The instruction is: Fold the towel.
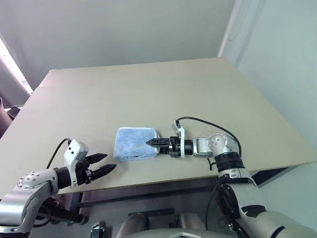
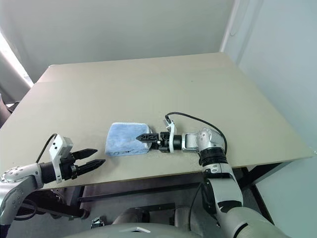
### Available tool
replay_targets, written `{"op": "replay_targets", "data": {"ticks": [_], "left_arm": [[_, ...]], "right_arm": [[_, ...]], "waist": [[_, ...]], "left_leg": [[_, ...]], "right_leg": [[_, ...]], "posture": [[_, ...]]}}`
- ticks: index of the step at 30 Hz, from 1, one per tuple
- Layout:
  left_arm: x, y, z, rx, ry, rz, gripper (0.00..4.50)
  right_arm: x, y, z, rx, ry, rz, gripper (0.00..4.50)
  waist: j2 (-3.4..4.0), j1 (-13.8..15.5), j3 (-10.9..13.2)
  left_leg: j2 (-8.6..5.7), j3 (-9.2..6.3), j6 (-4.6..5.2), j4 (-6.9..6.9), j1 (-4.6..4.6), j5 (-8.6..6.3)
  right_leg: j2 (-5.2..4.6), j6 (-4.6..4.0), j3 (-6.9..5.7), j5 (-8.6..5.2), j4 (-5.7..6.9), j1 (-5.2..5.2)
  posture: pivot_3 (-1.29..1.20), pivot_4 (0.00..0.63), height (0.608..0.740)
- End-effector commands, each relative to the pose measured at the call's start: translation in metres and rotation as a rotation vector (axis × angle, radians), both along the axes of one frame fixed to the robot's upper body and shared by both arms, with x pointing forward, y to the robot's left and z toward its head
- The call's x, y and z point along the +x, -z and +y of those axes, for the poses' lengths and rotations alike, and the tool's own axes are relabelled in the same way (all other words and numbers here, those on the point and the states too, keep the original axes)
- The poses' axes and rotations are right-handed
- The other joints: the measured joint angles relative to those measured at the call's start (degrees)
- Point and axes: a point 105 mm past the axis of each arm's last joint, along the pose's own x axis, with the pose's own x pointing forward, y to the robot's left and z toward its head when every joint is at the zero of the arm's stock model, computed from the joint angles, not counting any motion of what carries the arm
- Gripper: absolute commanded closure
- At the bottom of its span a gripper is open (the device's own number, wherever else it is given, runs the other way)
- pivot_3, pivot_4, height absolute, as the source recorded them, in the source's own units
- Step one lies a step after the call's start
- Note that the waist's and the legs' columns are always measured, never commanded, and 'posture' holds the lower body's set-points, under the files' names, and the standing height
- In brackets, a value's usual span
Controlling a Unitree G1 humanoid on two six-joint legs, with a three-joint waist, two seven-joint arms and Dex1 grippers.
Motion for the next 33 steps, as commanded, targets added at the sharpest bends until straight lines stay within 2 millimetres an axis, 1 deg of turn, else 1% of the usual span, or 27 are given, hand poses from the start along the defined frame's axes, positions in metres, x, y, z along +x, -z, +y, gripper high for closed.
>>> {"op": "replay_targets", "data": {"ticks": [1, 4, 7, 10, 11, 12, 13, 16, 18, 20, 22, 24, 25, 29, 30, 31, 33], "left_arm": [[0.006, -0.013, 0.0, -0.001, 0.0, -0.052, 1.07], [0.01, -0.017, 0.007, 0.011, -0.028, -0.067, 1.07], [0.014, -0.021, 0.018, 0.025, -0.077, -0.085, 1.07], [0.015, -0.025, 0.027, 0.02, -0.121, -0.099, 1.07], [0.015, -0.026, 0.03, 0.016, -0.139, -0.103, 1.07], [0.015, -0.027, 0.034, 0.008, -0.16, -0.109, 1.07], [0.016, -0.029, 0.037, 0.0, -0.181, -0.113, 1.07], [0.016, -0.033, 0.049, -0.038, -0.248, -0.122, 1.07], [0.013, -0.033, 0.051, -0.049, -0.262, -0.117, 1.07], [0.009, -0.03, 0.054, -0.039, -0.275, -0.104, 1.07], [0.008, -0.028, 0.057, -0.036, -0.299, -0.097, 1.07], [0.006, -0.028, 0.058, -0.04, -0.312, -0.097, 1.07], [0.005, -0.027, 0.058, -0.04, -0.313, -0.096, 1.07], [0.003, -0.024, 0.059, -0.033, -0.325, -0.089, 1.07], [0.003, -0.024, 0.06, -0.033, -0.329, -0.091, 1.07], [0.004, -0.025, 0.06, -0.034, -0.331, -0.092, 1.07], [0.007, -0.029, 0.061, -0.034, -0.333, -0.108, 1.07]], "right_arm": [[-0.011, 0.012, 0.017, -0.028, -0.046, 0.029, 0.62], [-0.015, 0.012, 0.021, -0.04, -0.074, 0.008, 1.74], [-0.012, 0.005, 0.021, -0.023, -0.075, -0.028, 2.9], [-0.004, -0.016, 0.024, 0.039, -0.064, -0.081, 3.93], [0.0, -0.026, 0.026, 0.067, -0.059, -0.109, 4.27], [0.007, -0.04, 0.028, 0.106, -0.045, -0.145, 4.48], [0.013, -0.053, 0.031, 0.139, -0.028, -0.179, 4.48], [0.038, -0.101, 0.041, 0.253, 0.031, -0.297, 4.48], [0.052, -0.124, 0.047, 0.294, 0.067, -0.347, 4.48], [0.069, -0.138, 0.052, 0.299, 0.126, -0.371, 4.48], [0.087, -0.146, 0.052, 0.304, 0.209, -0.388, 4.48], [0.099, -0.144, 0.051, 0.271, 0.282, -0.43, 4.48], [0.102, -0.139, 0.052, 0.249, 0.299, -0.431, 4.48], [0.108, -0.093, 0.052, 0.071, 0.377, -0.412, 4.48], [0.108, -0.079, 0.052, 0.011, 0.395, -0.389, 4.48], [0.108, -0.069, 0.051, -0.029, 0.407, -0.374, 4.48], [0.104, -0.04, 0.047, -0.108, 0.447, -0.306, 4.48]], "waist": [[0.03, 0.0, 0.0], [0.06, 0.1, 0.0], [0.02, 0.1, 0.0], [0.03, 0.1, 0.0], [0.04, 0.1, 0.0], [0.09, 0.2, 0.0], [0.17, 0.2, 0.1], [0.46, 0.2, 0.3], [0.47, 0.2, 0.3], [0.46, 0.2, 0.3], [0.4, 0.2, 0.3], [0.33, 0.3, 0.2], [0.32, 0.3, 0.2], [0.35, 0.1, 0.2], [0.35, 0.1, 0.2], [0.35, 0.1, 0.2], [0.36, 0.1, 0.2]], "left_leg": [[0.0, -0.03, -0.02, 0.0, 0.02, -0.01], [0.0, -0.04, -0.01, 0.0, 0.03, 0.0], [-0.02, -0.03, 0.02, -0.01, -0.01, 0.01], [-0.01, -0.03, -0.03, 0.0, 0.04, -0.02], [-0.01, -0.05, -0.08, 0.01, 0.09, -0.05], [-0.01, -0.06, -0.09, 0.01, 0.11, -0.05], [-0.01, -0.07, -0.09, 0.02, 0.1, -0.05], [-0.03, -0.06, -0.1, 0.07, 0.03, -0.04], [-0.03, -0.08, -0.12, 0.06, -0.01, -0.01], [-0.04, -0.09, -0.07, 0.0, -0.01, 0.03], [-0.07, -0.08, -0.09, -0.07, -0.01, 0.02], [-0.08, -0.08, -0.12, -0.1, -0.02, -0.01], [-0.08, -0.09, -0.12, -0.12, -0.04, -0.01], [-0.09, -0.08, -0.11, -0.09, -0.07, -0.01], [-0.08, -0.08, -0.12, -0.09, -0.07, 0.0], [-0.07, -0.08, -0.12, -0.09, -0.07, 0.0], [-0.07, -0.08, -0.12, -0.09, -0.07, 0.01]], "right_leg": [[0.01, -0.02, -0.01, 0.02, 0.0, 0.0], [0.01, -0.02, -0.01, 0.05, 0.0, -0.03], [-0.02, -0.01, 0.0, 0.05, -0.04, -0.06], [-0.01, 0.01, 0.0, 0.12, -0.03, -0.06], [-0.01, -0.01, -0.01, 0.19, -0.03, -0.06], [-0.01, -0.01, -0.01, 0.24, -0.03, -0.07], [-0.02, 0.0, -0.02, 0.3, -0.03, -0.09], [-0.04, 0.0, -0.03, 0.41, -0.03, -0.2], [-0.02, 0.01, -0.04, 0.46, -0.03, -0.29], [-0.02, 0.03, -0.05, 0.46, -0.09, -0.31], [-0.04, 0.08, -0.04, 0.5, -0.14, -0.32], [-0.04, 0.11, -0.04, 0.51, -0.19, -0.31], [-0.05, 0.11, -0.05, 0.52, -0.21, -0.31], [-0.06, 0.01, -0.02, 0.47, -0.21, -0.32], [-0.05, 0.0, -0.02, 0.47, -0.2, -0.32], [-0.04, 0.0, -0.02, 0.46, -0.19, -0.32], [-0.03, -0.02, -0.01, 0.46, -0.15, -0.34]], "posture": [[0.0, 0.0, 0.74], [0.0, 0.0, 0.74], [0.0, 0.0, 0.74], [0.0, 0.0, 0.74], [0.0, 0.0, 0.74], [0.0, 0.0, 0.74], [0.0, 0.0, 0.74], [0.0, 0.0, 0.74], [0.0, 0.0, 0.74], [0.0, 0.0, 0.74], [0.0, 0.0, 0.74], [0.0, 0.0, 0.74], [0.0, 0.0, 0.74], [0.0, 0.0, 0.74], [0.0, 0.0, 0.74], [0.0, 0.0, 0.74], [0.0, 0.0, 0.74]]}}
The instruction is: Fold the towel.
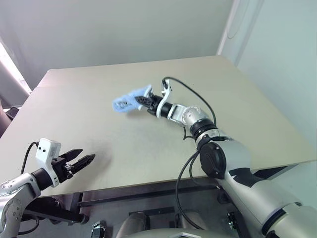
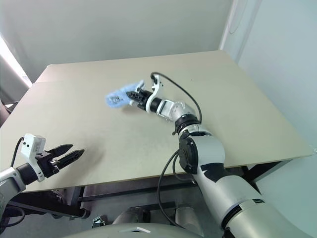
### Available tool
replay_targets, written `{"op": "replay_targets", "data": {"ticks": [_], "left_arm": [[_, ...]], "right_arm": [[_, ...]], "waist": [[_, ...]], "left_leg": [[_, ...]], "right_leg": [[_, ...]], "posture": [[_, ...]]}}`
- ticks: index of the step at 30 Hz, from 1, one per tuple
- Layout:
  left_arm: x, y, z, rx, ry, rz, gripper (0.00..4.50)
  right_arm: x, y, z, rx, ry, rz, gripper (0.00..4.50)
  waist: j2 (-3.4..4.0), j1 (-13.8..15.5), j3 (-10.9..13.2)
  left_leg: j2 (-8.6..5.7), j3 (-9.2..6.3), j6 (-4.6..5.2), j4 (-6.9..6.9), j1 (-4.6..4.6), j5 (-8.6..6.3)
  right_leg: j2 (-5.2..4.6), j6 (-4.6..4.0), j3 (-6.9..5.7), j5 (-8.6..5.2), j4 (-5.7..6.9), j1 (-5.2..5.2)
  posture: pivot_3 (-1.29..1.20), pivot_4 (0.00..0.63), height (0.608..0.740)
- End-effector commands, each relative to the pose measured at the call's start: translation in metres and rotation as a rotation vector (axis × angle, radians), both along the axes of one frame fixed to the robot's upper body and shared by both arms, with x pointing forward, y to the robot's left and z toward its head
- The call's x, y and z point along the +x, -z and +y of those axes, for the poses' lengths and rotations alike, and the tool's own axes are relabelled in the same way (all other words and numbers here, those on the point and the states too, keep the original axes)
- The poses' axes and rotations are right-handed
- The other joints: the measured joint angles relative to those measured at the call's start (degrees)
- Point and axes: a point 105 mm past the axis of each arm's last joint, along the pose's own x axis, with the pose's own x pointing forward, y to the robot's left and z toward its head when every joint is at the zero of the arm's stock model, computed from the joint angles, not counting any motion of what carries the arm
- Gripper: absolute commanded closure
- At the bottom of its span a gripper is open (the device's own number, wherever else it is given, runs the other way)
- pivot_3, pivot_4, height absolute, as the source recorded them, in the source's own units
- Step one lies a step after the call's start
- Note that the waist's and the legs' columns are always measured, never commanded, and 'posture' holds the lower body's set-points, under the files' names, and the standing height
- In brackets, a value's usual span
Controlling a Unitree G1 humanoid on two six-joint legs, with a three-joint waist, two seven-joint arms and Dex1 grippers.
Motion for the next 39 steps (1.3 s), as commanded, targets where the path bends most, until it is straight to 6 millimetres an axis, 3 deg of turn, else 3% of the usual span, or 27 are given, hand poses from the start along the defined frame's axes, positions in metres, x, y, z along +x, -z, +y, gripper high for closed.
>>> {"op": "replay_targets", "data": {"ticks": [1, 2, 5, 11, 13, 17, 20, 25, 28, 30, 33, 35, 39], "left_arm": [[0.008, -0.021, 0.005, 0.014, -0.009, -0.079, 1.07], [0.009, -0.023, 0.005, 0.015, -0.009, -0.084, 1.07], [0.011, -0.025, 0.008, 0.018, -0.01, -0.085, 1.07], [0.013, -0.027, 0.01, 0.011, -0.002, -0.075, 1.07], [0.016, -0.027, 0.011, 0.001, -0.005, -0.069, 1.07], [0.021, -0.029, 0.012, -0.022, -0.02, -0.073, 1.07], [0.023, -0.024, 0.007, -0.034, -0.007, -0.057, 1.07], [0.026, -0.017, 0.001, -0.022, 0.013, -0.071, 1.07], [0.035, -0.02, 0.004, -0.033, -0.001, -0.094, 1.07], [0.04, -0.022, 0.006, -0.028, -0.007, -0.108, 1.07], [0.044, -0.022, 0.004, 0.001, 0.014, -0.115, 1.07], [0.045, -0.02, 0.005, 0.003, 0.015, -0.113, 1.07], [0.052, -0.025, 0.008, 0.002, 0.011, -0.12, 1.07]], "right_arm": [[-0.002, 0.027, -0.003, -0.079, 0.077, 0.059, 4.48], [-0.004, 0.035, -0.005, -0.085, 0.088, 0.087, 4.48], [-0.007, 0.046, -0.009, -0.089, 0.102, 0.139, 3.67], [-0.01, 0.039, -0.017, -0.098, 0.01, 0.133, 1.46], [-0.017, 0.039, -0.019, -0.175, -0.101, 0.098, 0.79], [-0.019, 0.024, -0.034, -0.152, -0.195, 0.068, 0.79], [-0.02, 0.011, -0.059, -0.229, -0.276, -0.036, 0.79], [-0.046, -0.019, -0.1, -0.427, -0.39, -0.49, 0.79], [-0.071, -0.033, -0.122, -0.462, -0.353, -0.748, 0.79], [-0.076, -0.038, -0.133, -0.48, -0.296, -0.849, 0.79], [-0.087, -0.03, -0.149, -0.502, -0.325, -0.856, 0.79], [-0.083, -0.025, -0.158, -0.494, -0.291, -0.793, 0.79], [-0.076, -0.026, -0.157, -0.472, -0.258, -0.773, 0.79]], "waist": [[-0.01, 0.0, 0.0], [-0.01, 0.0, 0.0], [0.01, 0.0, 0.0], [0.0, 0.0, 0.0], [0.01, 0.0, 0.0], [0.0, 0.0, 0.0], [0.01, 0.0, 0.0], [-0.05, 0.8, 0.0], [-0.08, 1.3, 0.0], [-0.05, 1.4, 0.0], [-0.06, 1.5, 0.0], [-0.11, 1.6, 0.0], [-0.15, 1.7, 0.0]], "left_leg": [[0.0, 0.0, -0.01, 0.0, 0.0, 0.0], [0.0, 0.0, 0.0, 0.02, 0.0, 0.01], [-0.01, 0.0, -0.01, 0.05, 0.0, 0.02], [0.0, 0.0, -0.01, 0.07, 0.05, 0.02], [0.0, 0.0, -0.01, 0.07, 0.05, 0.02], [-0.02, -0.02, -0.01, 0.1, 0.05, 0.03], [-0.02, -0.01, -0.01, 0.11, 0.02, 0.02], [-0.05, -0.06, 0.02, 0.12, -0.13, -0.01], [-0.03, -0.03, -0.01, 0.09, -0.23, -0.08], [0.0, 0.02, -0.04, 0.1, -0.22, -0.1], [0.02, 0.08, -0.17, 0.26, -0.17, -0.16], [0.01, 0.08, -0.16, 0.36, -0.13, -0.17], [0.03, 0.07, -0.16, 0.37, -0.13, -0.17]], "right_leg": [[0.0, 0.0, 0.0, 0.0, 0.01, 0.0], [0.0, 0.0, 0.0, 0.0, 0.02, 0.0], [0.01, 0.0, 0.01, 0.01, 0.03, 0.01], [0.03, -0.01, 0.01, 0.01, 0.04, 0.05], [0.02, -0.01, 0.01, 0.01, 0.04, 0.05], [0.01, -0.01, 0.0, 0.01, 0.02, 0.08], [-0.01, 0.0, 0.0, 0.01, 0.02, 0.06], [-0.07, 0.1, -0.05, 0.01, -0.05, 0.01], [-0.08, 0.29, -0.05, 0.04, -0.05, 0.07], [-0.07, 0.28, -0.04, 0.03, 0.01, 0.02], [-0.08, 0.13, -0.04, -0.05, 0.02, 0.1], [-0.1, 0.13, -0.04, -0.05, -0.02, 0.19], [-0.1, 0.12, -0.05, -0.04, -0.02, 0.21]], "posture": [[0.0, 0.0, 0.74], [0.0, 0.0, 0.74], [0.0, 0.0, 0.74], [0.0, 0.0, 0.74], [0.0, 0.0, 0.74], [0.0, 0.0, 0.74], [0.0, 0.0, 0.74], [0.0, 0.0, 0.74], [0.0, 0.0, 0.74], [0.0, 0.0, 0.74], [0.0, 0.0, 0.74], [0.0, 0.0, 0.74], [0.0, 0.0, 0.74]]}}
